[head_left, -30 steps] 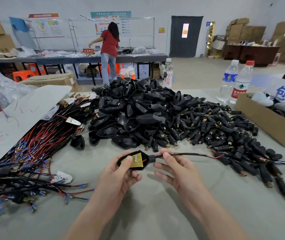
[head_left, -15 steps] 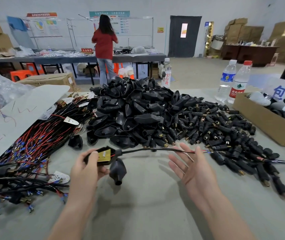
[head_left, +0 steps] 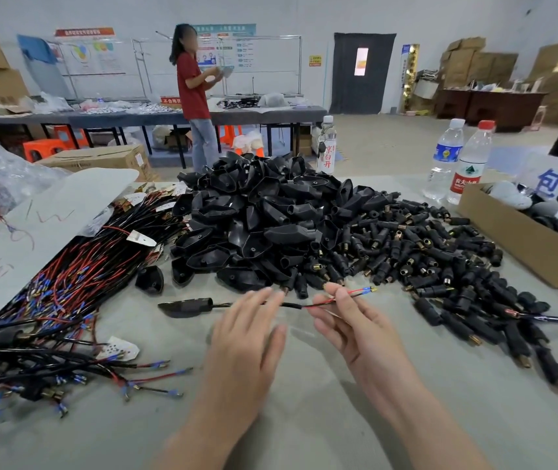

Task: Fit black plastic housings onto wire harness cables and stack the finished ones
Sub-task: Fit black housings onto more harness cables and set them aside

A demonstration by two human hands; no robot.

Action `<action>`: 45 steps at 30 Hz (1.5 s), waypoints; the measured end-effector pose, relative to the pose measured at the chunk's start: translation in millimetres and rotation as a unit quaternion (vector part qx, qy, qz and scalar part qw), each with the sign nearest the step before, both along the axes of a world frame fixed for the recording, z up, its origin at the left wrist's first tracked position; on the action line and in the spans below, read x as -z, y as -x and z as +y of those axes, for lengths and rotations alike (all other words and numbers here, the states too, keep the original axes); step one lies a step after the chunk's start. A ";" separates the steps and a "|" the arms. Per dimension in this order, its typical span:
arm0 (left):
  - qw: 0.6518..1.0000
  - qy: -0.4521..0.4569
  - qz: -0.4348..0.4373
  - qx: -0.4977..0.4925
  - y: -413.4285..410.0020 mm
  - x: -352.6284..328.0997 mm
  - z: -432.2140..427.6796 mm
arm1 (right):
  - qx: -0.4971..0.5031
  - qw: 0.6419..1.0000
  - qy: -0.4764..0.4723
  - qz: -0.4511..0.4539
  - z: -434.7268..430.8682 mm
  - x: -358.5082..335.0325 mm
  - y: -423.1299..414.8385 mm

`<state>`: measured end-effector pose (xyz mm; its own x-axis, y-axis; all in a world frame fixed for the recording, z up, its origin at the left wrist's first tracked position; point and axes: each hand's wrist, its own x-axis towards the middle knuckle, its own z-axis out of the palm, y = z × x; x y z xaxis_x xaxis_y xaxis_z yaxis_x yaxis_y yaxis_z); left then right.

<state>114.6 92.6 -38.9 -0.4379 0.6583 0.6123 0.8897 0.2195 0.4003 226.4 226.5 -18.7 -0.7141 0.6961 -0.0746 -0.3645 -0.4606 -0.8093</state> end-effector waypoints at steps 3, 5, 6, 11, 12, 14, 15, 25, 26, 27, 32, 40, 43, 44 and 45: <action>0.998 0.016 0.038 0.043 -0.5 2.0 4.1 | -0.051 0.999 -0.016 0.001 -7.4 -1.2 1.8; 0.997 0.015 0.064 0.028 3.8 1.7 2.2 | -0.054 0.998 -0.029 -0.006 -10.4 0.1 3.7; 0.997 0.009 0.078 0.014 6.6 1.6 0.8 | -0.048 0.998 -0.035 -0.007 -10.4 1.0 3.9; 0.995 -0.004 0.095 -0.031 12.7 2.4 -0.8 | -0.011 0.997 -0.072 -0.011 -7.5 3.3 2.7; 0.996 -0.001 0.084 -0.020 11.5 2.6 -0.7 | -0.011 0.997 -0.077 -0.014 -7.2 4.3 2.6; 0.998 0.011 0.061 0.008 8.4 3.3 -2.1 | -0.018 0.995 -0.091 -0.028 -7.1 4.1 2.4; 0.999 0.014 0.050 0.016 7.7 3.7 -3.0 | -0.024 0.993 -0.105 -0.038 -7.5 3.6 1.9; 0.986 -0.043 -0.158 -0.029 7.4 -2.1 -4.1 | 0.059 0.886 -0.364 -0.282 11.3 15.1 14.6; 0.986 -0.044 -0.156 -0.029 7.0 -2.9 -4.3 | 0.063 0.864 -0.391 -0.311 18.2 15.0 21.2; 0.987 -0.043 -0.155 -0.029 7.3 -3.2 -4.9 | 0.063 0.841 -0.417 -0.338 24.5 14.8 30.2; 0.986 -0.052 -0.161 -0.016 8.2 -1.8 -5.7 | 0.035 0.688 -0.523 -0.503 41.3 9.3 79.4; 0.976 -0.053 -0.213 0.018 6.7 0.2 -3.8 | -0.044 0.729 -0.479 -0.487 42.7 -2.9 66.1; 0.975 -0.037 -0.215 0.047 2.4 1.3 -3.2 | -0.070 0.938 -0.174 -0.290 36.1 -9.1 29.6; 0.974 -0.032 -0.215 0.059 0.3 2.2 -2.1 | -0.059 0.975 -0.057 -0.208 32.8 -9.5 16.1; 0.974 -0.029 -0.214 0.068 -2.2 3.5 -0.7 | -0.043 0.988 0.036 -0.144 30.8 -7.5 3.9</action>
